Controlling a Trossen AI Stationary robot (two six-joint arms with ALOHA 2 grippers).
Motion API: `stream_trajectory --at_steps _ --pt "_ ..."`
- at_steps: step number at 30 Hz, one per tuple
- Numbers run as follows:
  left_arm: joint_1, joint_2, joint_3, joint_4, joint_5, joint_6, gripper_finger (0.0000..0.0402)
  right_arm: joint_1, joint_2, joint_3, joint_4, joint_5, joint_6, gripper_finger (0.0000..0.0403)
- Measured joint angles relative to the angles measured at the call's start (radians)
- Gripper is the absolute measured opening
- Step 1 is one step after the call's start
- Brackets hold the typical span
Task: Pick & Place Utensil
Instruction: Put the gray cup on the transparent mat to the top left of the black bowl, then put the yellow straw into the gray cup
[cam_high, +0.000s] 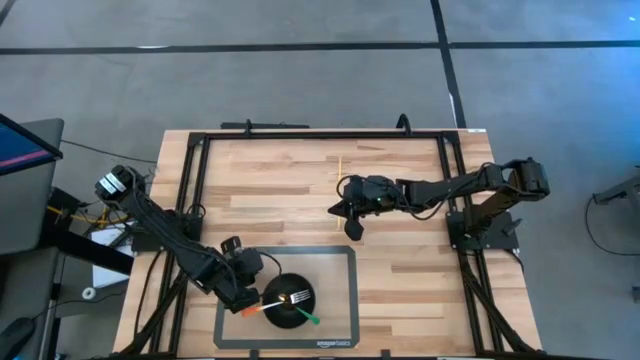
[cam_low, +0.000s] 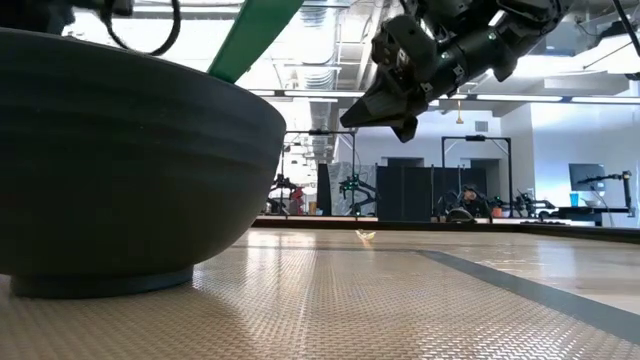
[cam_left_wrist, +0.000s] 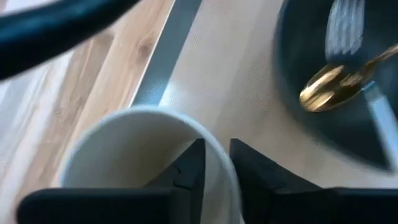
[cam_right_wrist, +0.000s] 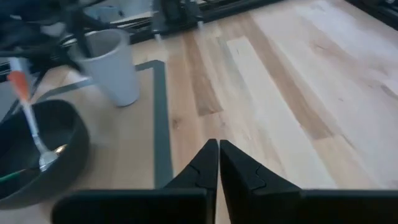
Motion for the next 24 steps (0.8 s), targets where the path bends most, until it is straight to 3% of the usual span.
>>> stream_trajectory --at_steps 5,10,16,20,24 --pt "-0.001 -0.046 0.003 0.007 0.006 -0.009 0.0104 -0.007 0.0 0.0 -0.012 0.031 0.01 0.0044" --pt "0.0 -0.145 0.002 0.007 0.009 -0.008 0.0104 -0.005 0.0 0.0 -0.093 0.048 0.031 0.0085" --pt "-0.001 -0.271 0.003 0.009 -0.172 0.061 0.0094 -0.034 0.085 0.0 -0.086 0.26 0.13 0.011" --pt "-0.001 -0.324 0.003 0.01 -0.303 0.108 0.009 -0.103 0.197 0.0 -0.066 0.269 0.244 0.011" --pt "-0.001 -0.34 0.003 0.011 -0.336 0.111 0.0089 -0.17 0.299 0.036 -0.053 0.258 0.335 0.0103"
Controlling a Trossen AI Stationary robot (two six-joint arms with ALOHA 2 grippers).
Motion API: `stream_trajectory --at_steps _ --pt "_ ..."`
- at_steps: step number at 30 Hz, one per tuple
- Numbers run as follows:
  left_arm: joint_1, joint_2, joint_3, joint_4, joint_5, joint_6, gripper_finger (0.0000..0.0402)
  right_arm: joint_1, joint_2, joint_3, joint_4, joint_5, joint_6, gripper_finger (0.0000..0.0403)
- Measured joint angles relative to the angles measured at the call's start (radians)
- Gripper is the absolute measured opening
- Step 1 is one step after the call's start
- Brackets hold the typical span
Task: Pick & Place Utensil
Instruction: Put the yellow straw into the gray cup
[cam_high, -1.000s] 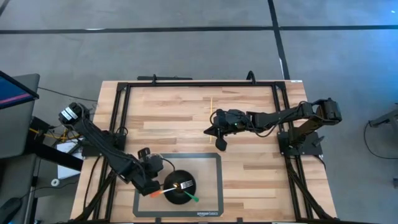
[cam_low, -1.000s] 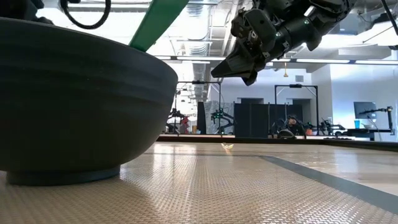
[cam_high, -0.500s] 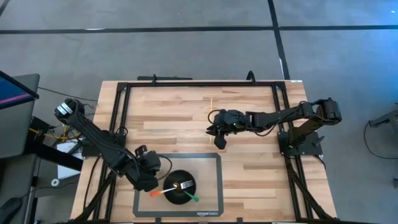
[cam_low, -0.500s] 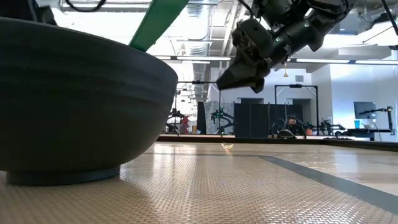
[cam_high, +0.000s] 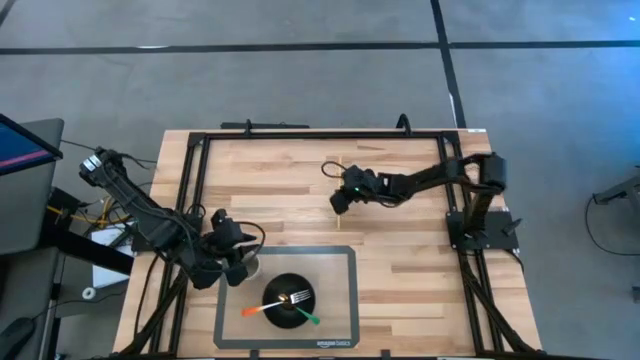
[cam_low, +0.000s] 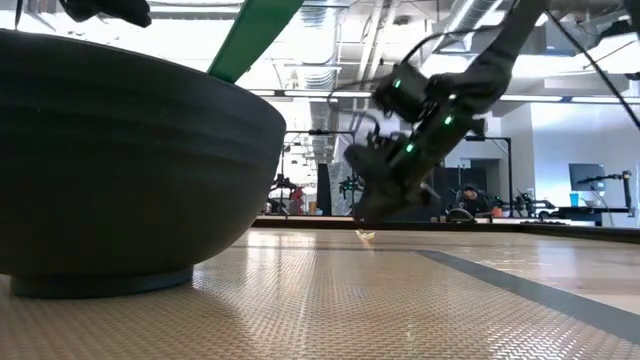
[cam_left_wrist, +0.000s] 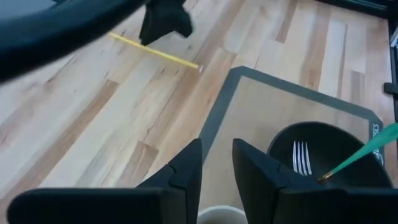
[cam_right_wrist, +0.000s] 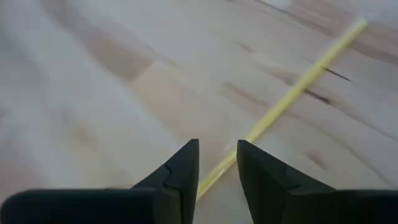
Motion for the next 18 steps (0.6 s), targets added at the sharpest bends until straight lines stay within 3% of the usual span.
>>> stream_trajectory --at_steps 7,11,18 --pt "0.0 0.028 0.0 0.0 0.006 0.001 0.0089 -0.023 0.15 0.102 -0.019 -0.023 0.047 0.0093" --pt "-0.001 0.04 0.0 0.0 0.015 0.001 0.0089 -0.009 0.199 0.164 -0.069 -0.015 -0.02 0.0083" --pt "-0.001 0.043 0.0 0.001 0.019 0.001 0.0089 0.032 0.209 0.26 -0.253 0.077 -0.192 0.0011"
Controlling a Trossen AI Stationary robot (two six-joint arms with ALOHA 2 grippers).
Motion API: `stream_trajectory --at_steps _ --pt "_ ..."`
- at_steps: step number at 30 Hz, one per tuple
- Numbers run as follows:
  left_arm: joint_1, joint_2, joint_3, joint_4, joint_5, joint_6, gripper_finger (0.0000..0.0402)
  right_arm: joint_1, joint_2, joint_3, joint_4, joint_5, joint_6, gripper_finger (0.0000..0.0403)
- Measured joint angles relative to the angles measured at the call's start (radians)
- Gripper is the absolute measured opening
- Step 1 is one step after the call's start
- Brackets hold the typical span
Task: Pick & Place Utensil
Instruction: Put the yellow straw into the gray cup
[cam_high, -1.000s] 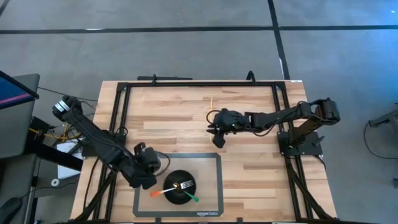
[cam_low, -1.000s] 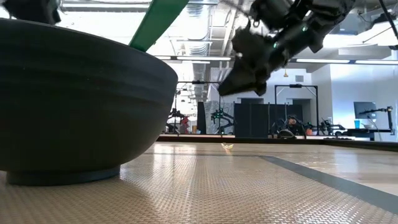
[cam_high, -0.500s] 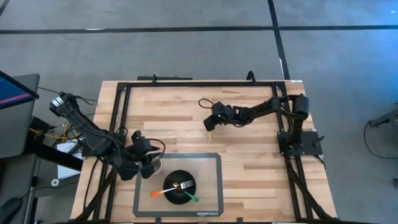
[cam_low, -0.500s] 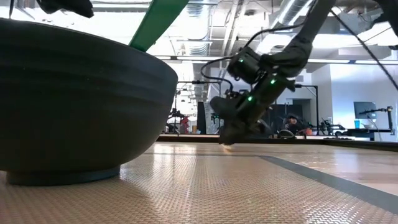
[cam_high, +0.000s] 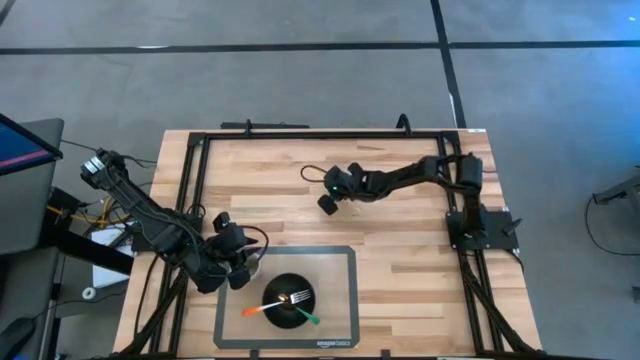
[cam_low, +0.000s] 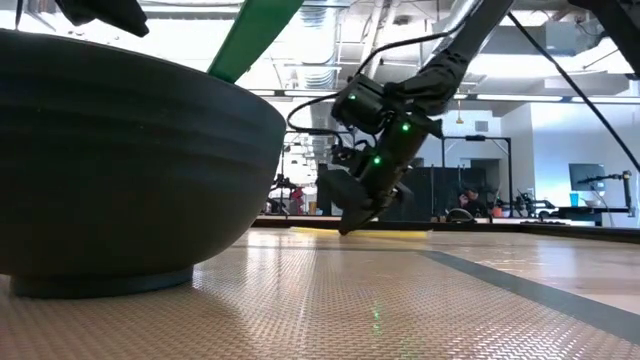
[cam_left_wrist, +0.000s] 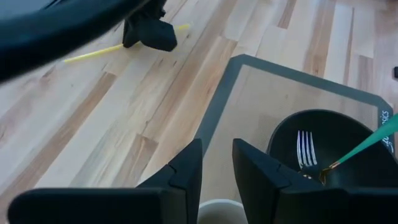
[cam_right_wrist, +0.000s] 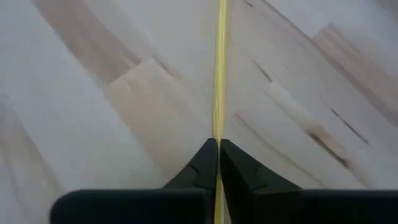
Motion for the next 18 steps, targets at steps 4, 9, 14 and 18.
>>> stream_trajectory --at_steps 4,9,14,18 --pt "0.0 0.0 0.0 0.0 0.0 0.0 0.0089 0.032 0.003 0.05 -0.049 0.0 -0.038 0.0011" --pt "0.0 0.0 0.0 0.001 0.0 0.0 0.0089 0.099 -0.04 0.101 -0.085 -0.066 -0.093 0.0003" --pt "0.0 0.0 0.0 0.007 0.0 0.0 0.0089 0.14 -0.184 0.11 -0.08 -0.083 -0.147 0.0001" --pt "0.0 0.0 0.0 0.02 0.001 -0.001 0.0089 0.173 -0.334 0.109 -0.075 -0.069 -0.219 0.0001"
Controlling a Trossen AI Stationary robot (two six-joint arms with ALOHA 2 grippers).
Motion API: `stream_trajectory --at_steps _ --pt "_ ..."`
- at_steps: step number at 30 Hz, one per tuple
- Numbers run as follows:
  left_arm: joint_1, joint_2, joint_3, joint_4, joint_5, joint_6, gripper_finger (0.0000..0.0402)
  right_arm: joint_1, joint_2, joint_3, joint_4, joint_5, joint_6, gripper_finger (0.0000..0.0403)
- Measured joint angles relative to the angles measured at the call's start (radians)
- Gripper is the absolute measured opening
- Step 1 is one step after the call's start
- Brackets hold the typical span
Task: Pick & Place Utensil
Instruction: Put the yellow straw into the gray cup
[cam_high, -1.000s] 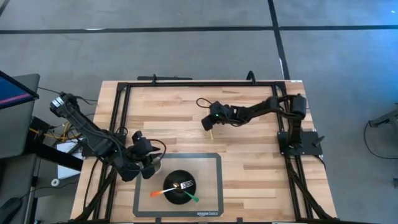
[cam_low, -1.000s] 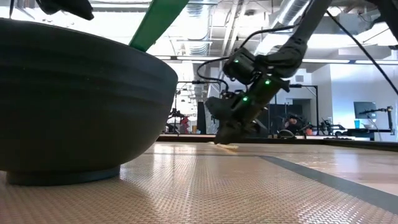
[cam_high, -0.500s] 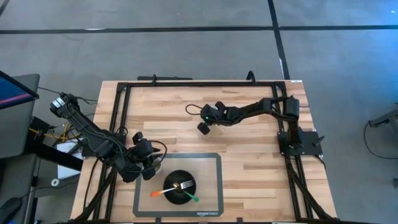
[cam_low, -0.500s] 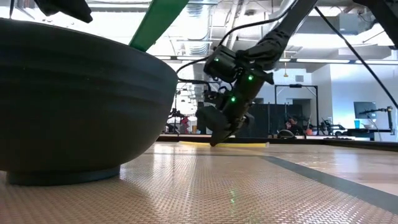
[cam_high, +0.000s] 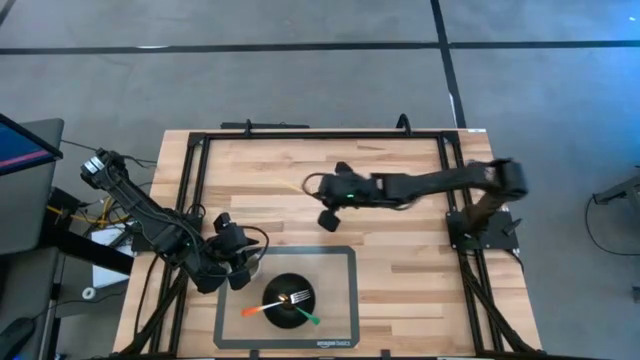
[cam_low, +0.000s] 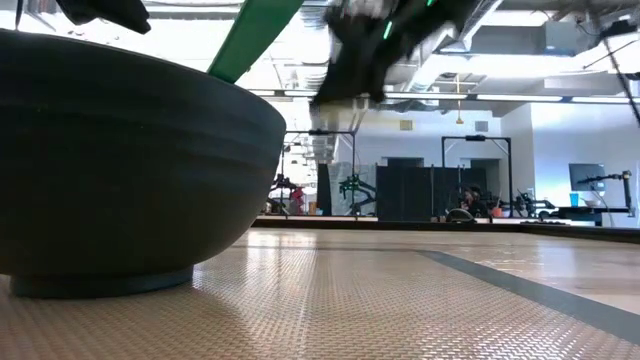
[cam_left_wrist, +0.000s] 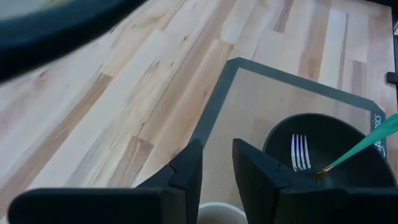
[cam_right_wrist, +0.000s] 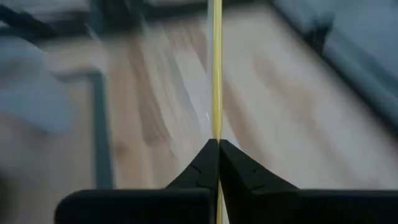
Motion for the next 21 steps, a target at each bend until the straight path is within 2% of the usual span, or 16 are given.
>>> stream_trajectory --at_steps 5,8,11,14,16,18,21 --pt "-0.002 0.0 0.0 0.006 0.0 -0.003 0.0089 0.057 -0.24 -0.01 0.035 0.024 -0.185 0.0001" --pt "-0.002 0.0 0.0 0.013 0.0 -0.003 0.0089 0.092 -0.386 -0.107 0.235 0.015 -0.267 0.0001" --pt "-0.002 0.0 0.0 0.033 -0.035 0.029 0.0089 0.108 -0.464 -0.294 0.481 -0.036 -0.307 0.0001" --pt "-0.002 0.0 0.0 0.087 -0.146 0.135 0.0089 0.099 -0.455 -0.495 0.771 -0.091 -0.292 0.0001" --pt "0.0 0.0 0.0 0.148 -0.251 0.221 0.0089 0.086 -0.41 -0.573 1.019 -0.112 -0.254 0.0001" --pt "0.006 0.004 0.0 0.217 -0.342 0.307 0.0089 0.068 -0.355 -0.609 1.199 -0.167 -0.209 0.0" --pt "0.037 0.019 0.0 0.334 -0.399 0.407 0.0089 0.047 -0.265 -0.598 1.327 -0.323 -0.19 0.0"
